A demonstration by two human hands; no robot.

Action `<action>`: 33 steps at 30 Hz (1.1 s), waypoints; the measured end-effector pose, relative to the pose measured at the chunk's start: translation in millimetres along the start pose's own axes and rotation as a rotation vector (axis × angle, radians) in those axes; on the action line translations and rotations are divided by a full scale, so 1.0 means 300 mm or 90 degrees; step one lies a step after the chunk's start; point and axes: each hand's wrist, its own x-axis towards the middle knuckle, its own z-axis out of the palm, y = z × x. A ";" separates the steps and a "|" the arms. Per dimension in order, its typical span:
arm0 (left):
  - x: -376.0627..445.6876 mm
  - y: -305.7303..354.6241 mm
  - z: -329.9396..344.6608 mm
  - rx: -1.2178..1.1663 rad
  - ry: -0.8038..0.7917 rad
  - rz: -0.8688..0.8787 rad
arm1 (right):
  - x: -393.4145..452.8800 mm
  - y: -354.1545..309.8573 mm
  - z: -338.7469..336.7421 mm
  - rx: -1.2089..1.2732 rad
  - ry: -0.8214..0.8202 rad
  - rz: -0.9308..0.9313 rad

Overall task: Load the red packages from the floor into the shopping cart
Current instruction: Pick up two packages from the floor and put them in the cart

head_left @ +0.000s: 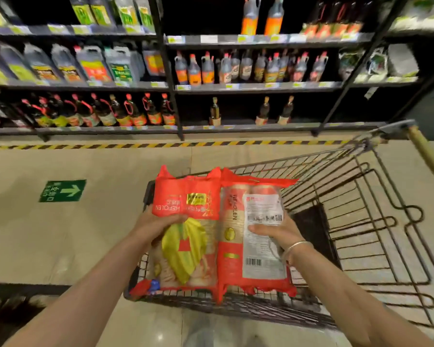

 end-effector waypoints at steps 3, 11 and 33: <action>0.124 -0.093 -0.018 0.003 -0.013 -0.054 | 0.091 0.083 0.045 -0.029 0.066 0.056; 0.388 -0.339 -0.053 0.021 -0.017 -0.187 | 0.387 0.391 0.104 -0.130 0.108 0.208; 0.747 -0.794 -0.044 0.250 0.189 -0.253 | 0.691 0.619 0.314 -0.375 0.166 0.297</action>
